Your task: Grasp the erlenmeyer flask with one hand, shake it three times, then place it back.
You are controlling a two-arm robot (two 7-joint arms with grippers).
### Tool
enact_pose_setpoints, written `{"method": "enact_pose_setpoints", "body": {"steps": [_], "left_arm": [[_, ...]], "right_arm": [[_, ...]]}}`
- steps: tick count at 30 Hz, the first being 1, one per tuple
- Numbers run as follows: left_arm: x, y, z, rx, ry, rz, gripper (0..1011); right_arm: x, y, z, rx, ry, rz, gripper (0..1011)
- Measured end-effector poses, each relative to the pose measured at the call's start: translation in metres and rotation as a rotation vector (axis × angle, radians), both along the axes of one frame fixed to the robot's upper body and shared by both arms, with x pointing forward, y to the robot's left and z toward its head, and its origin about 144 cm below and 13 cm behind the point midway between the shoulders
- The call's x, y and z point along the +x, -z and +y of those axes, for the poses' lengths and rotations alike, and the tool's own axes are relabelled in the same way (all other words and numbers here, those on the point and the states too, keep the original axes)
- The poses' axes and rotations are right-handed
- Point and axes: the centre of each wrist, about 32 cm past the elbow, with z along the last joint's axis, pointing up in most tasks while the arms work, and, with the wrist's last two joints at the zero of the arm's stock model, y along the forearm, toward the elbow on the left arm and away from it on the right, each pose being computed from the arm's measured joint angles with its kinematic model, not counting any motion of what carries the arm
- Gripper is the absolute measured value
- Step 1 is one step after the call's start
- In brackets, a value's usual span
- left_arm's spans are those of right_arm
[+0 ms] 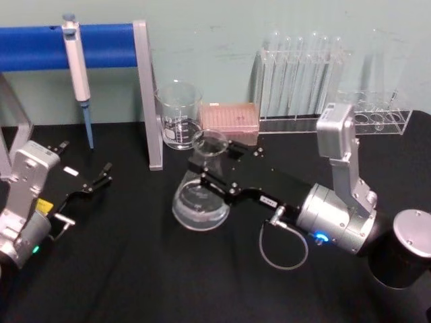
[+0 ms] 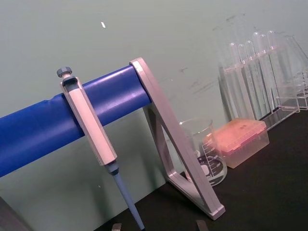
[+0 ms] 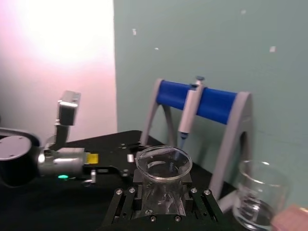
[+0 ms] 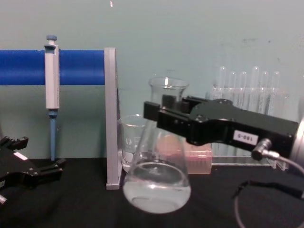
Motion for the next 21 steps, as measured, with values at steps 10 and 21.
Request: {"method": "enact_pose_setpoints", "body": {"steps": [10, 21], "left_arm": [[0.000, 0.000, 0.000, 0.000, 0.000, 0.000, 1001], [0.000, 0.000, 0.000, 0.000, 0.000, 0.000, 1001]], "right_arm": [[-0.001, -0.004, -0.036, 0.012, 0.212, -0.016, 449], [-0.010, -0.007, -0.078, 0.013, 0.457, -0.027, 449]]}}
